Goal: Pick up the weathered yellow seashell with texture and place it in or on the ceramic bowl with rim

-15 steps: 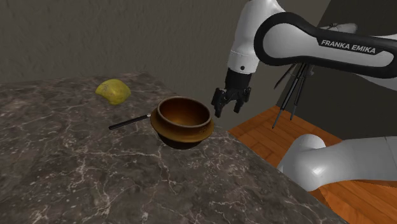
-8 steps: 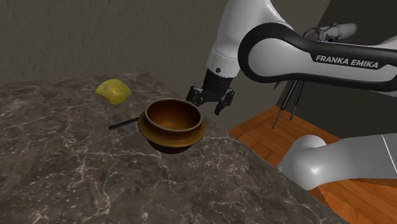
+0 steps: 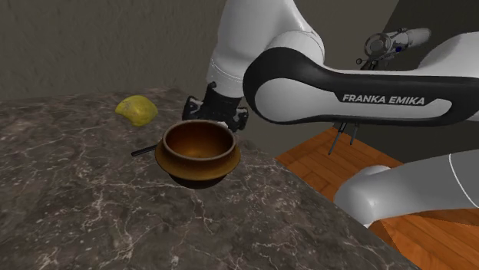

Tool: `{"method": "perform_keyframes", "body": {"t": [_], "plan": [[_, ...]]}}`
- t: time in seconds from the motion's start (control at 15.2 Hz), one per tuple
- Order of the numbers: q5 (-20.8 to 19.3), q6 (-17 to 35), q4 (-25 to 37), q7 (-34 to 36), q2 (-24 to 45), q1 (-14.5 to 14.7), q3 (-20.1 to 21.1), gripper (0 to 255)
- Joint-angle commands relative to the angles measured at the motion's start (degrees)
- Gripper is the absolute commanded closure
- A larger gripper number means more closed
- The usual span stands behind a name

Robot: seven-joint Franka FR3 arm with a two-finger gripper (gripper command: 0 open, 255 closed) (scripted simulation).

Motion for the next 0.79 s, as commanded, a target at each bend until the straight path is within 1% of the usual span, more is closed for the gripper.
{"method": "perform_keyframes", "body": {"t": [0.0, 0.2, 0.33, 0.4, 0.53, 0.66, 0.73], "plan": [[-2.7, 1.6, 3.8, 6.4, 2.7, -4.3, 5.4, 0], [-7.8, 2.8, 10.0, 15.6, 6.5, -12.3, 14.6, 0], [-11.7, 2.7, 14.8, 21.7, 8.9, -19.3, 22.2, 0], [-13.7, 2.4, 17.3, 24.7, 9.9, -23.4, 26.5, 0], [-16.9, 1.3, 22.9, 29.8, 10.8, -33.4, 36.3, 0], [-17.5, -0.1, 29.0, 32.9, 8.9, -44.2, 45.6, 0], [-16.8, -0.9, 32.3, 33.8, 6.9, -49.2, 49.2, 0]]}}
